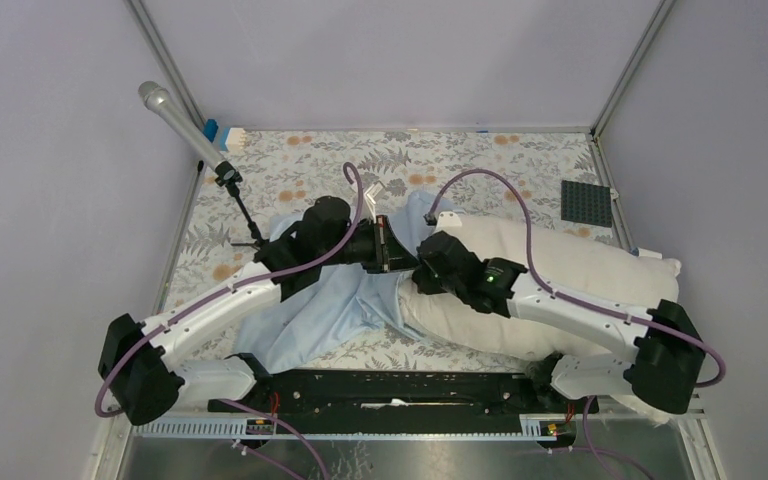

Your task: Put the pillow into the pillowcase

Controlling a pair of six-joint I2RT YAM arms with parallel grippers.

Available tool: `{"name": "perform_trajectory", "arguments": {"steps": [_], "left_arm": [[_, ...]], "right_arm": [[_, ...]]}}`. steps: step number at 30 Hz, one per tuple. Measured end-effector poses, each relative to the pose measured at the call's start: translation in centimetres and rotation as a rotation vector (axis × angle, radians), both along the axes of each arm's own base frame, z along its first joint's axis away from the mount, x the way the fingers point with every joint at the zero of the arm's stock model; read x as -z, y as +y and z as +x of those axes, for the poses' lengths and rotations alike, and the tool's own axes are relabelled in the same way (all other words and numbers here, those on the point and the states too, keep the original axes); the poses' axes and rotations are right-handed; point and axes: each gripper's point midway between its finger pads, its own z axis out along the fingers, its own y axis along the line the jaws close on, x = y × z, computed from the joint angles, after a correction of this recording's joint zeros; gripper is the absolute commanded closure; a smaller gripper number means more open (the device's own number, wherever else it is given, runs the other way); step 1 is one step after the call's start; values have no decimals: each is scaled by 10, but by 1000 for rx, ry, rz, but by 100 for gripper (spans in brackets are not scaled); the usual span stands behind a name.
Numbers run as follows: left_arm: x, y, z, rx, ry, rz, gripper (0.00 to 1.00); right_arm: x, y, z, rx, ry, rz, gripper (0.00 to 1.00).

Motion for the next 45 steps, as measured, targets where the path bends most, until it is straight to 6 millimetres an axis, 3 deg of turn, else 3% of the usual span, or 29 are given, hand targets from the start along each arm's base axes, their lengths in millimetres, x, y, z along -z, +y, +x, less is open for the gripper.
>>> {"name": "perform_trajectory", "arguments": {"steps": [3,10,15,19,22,25,31,35,39,42,45], "left_arm": [[2,-4,4,-6,12,-8,100],[1,-5,11,-25,14,-13,100],[-9,-4,13,-24,-2,-29,100],[-3,-1,14,-34,11,-8,100],[0,-1,15,-34,15,1,100],[2,-1,14,-35,18,8,100],[4,0,14,-38,23,15,100],[5,0,15,-39,19,22,100],[13,4,15,-50,23,50,100],[27,6,14,-51,43,79,100],[34,5,15,-46,52,92,100]], "right_arm": [[-19,-4,-2,-27,-22,8,93],[-74,-7,-7,-114,-88,27,42],[-98,-29,-2,-107,-129,-57,9],[-132,-38,8,-103,-210,-109,1],[-161,-28,20,-107,-278,-82,0],[-168,-26,28,-103,-304,-87,0],[-145,-49,63,-34,-262,-129,0],[-100,-45,68,-52,-175,-133,2],[-38,-39,49,-85,-50,-105,20],[-23,-34,44,-74,-44,-40,48],[-23,-31,42,-58,-61,21,72]]}}
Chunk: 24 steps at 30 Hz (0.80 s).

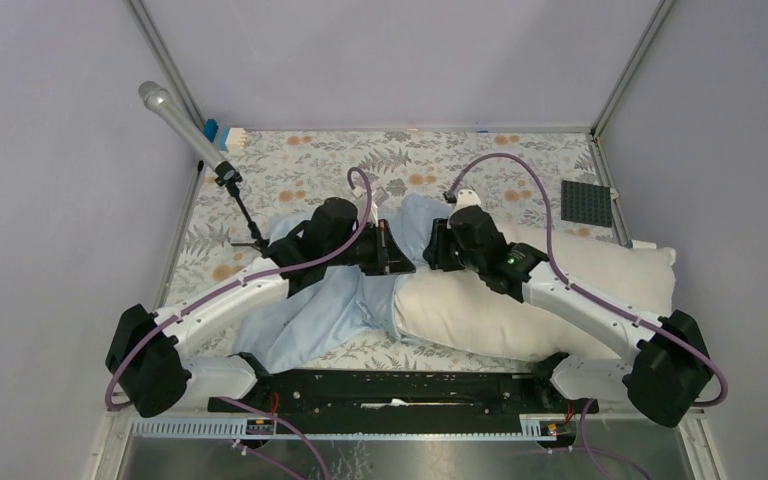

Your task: Put the pillow into the pillowcase

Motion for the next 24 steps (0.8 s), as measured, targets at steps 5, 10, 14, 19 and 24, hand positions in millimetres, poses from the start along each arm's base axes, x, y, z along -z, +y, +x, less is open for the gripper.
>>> {"name": "perform_trajectory", "arguments": {"steps": [5,10,14,19,24], "left_arm": [[11,0,0,5,6,17,90],[13,1,0,14,-13,23,75],[13,3,3,11,-40,44,65],[8,6,10,-2,-86,77,41],[19,15,10,-34,-124,197,25]], "right_arm": [[-2,5,-2,8,-12,72,100],[4,7,-4,8,-11,106,100],[8,9,-7,1,-18,137,100],[7,10,-7,2,-31,158,100],[2,6,-3,31,-40,144,100]]}}
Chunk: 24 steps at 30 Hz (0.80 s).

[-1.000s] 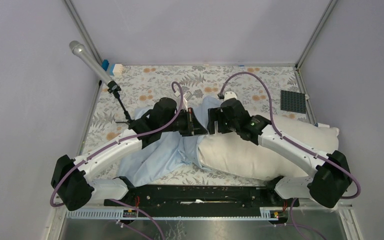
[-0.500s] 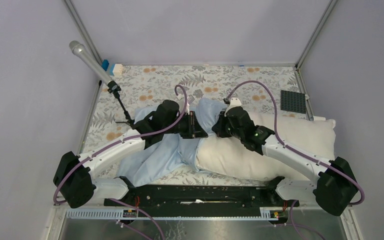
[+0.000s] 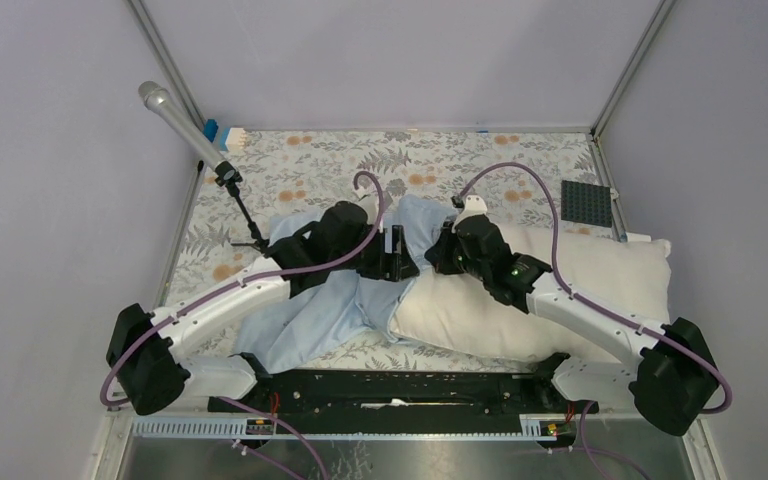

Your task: Put the pillow into the pillowcase

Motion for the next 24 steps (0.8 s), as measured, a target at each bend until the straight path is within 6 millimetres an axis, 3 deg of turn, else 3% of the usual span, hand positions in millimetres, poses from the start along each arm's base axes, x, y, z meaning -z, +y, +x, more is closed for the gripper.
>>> {"name": "perform_trajectory", "arguments": {"steps": [5,8,10,13,19,20,21,22,23,24], "left_arm": [[9,1,-22,11,-30,98,20],[8,7,-21,-27,-55,125,35],[10,11,-15,-69,-67,141,52],[17,16,-1,-141,-87,180,68],[15,17,26,-248,-129,212,84],[13,19,30,-264,-136,211,86],[12,21,34,-280,-139,207,88],[11,24,38,-291,-139,206,89],[11,26,40,-300,-138,205,90],[11,28,44,-310,-134,202,90]], "right_arm": [[-16,-3,21,71,-10,-57,100],[-19,0,35,93,-5,-95,100],[-20,1,44,108,-6,-119,100],[-25,0,62,144,-11,-141,100],[-36,-9,93,208,-29,-158,100],[-38,-9,96,208,-33,-161,96],[-39,-8,98,204,-37,-164,82],[-41,-7,99,195,-40,-163,66],[-42,-6,99,180,-44,-162,42],[-43,-4,98,161,-49,-158,31]]}}
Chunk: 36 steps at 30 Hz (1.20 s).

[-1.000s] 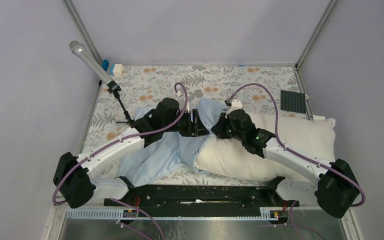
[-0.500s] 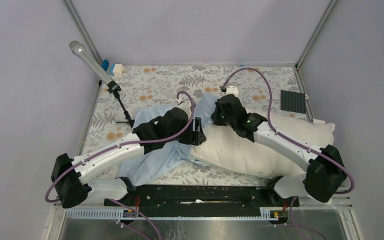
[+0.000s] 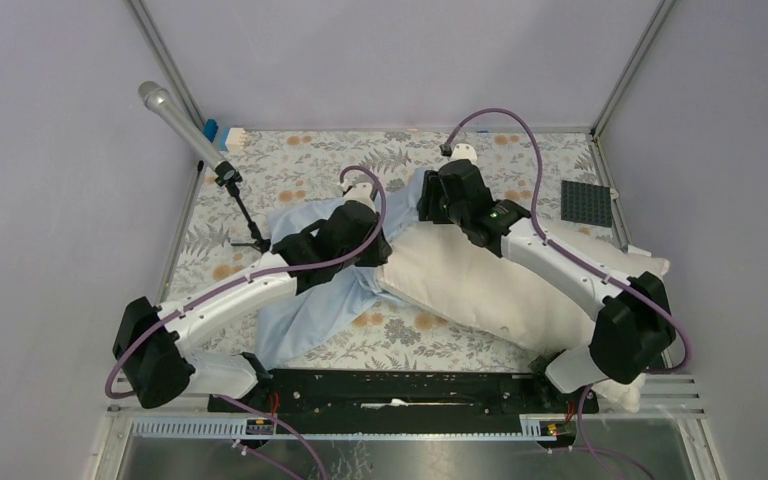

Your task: Put the pillow into the pillowcase

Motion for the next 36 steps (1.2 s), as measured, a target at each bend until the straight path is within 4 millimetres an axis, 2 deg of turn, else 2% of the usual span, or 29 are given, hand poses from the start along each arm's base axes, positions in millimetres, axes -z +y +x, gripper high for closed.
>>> {"name": "perform_trajectory", "arguments": {"steps": [2,5,7,10,12,13,15,17,19,21,23,24,25,26,28,30,33,36], "left_arm": [[2,4,5,-12,8,-6,91],[7,4,7,-12,29,-23,92],[12,2,8,-5,46,-33,93],[16,0,8,4,62,-44,93],[17,0,8,10,70,-54,94],[17,-1,8,11,72,-60,94],[17,-1,9,12,77,-71,94],[17,-1,9,16,85,-78,93],[17,-1,9,18,92,-85,92],[17,-1,9,18,101,-94,90],[17,-1,8,18,110,-104,88],[18,-2,8,22,115,-108,87],[18,-2,7,25,119,-110,86],[18,-3,7,27,122,-115,85],[18,-3,6,30,127,-119,85],[18,-3,5,35,132,-124,84],[17,-4,5,39,133,-131,82],[17,-6,5,45,129,-141,72]], "right_arm": [[-8,4,-1,-34,-18,15,21],[-37,10,-14,-120,-82,47,16],[-62,13,-30,-184,-151,61,14],[-98,31,-76,-342,-285,61,11],[-107,52,-111,-470,-346,55,10],[-105,63,-126,-526,-364,46,8],[-86,75,-145,-596,-366,-2,4],[-55,71,-146,-597,-337,-74,1],[-15,56,-142,-570,-290,-170,0],[13,45,-140,-549,-253,-244,1],[31,39,-137,-533,-231,-296,0],[35,39,-134,-521,-229,-310,5],[38,40,-131,-508,-230,-320,14],[40,40,-127,-494,-232,-330,25],[44,38,-122,-469,-238,-346,54],[48,36,-117,-441,-235,-355,74],[54,31,-109,-406,-210,-343,90],[53,29,-102,-376,-195,-302,100]]}}
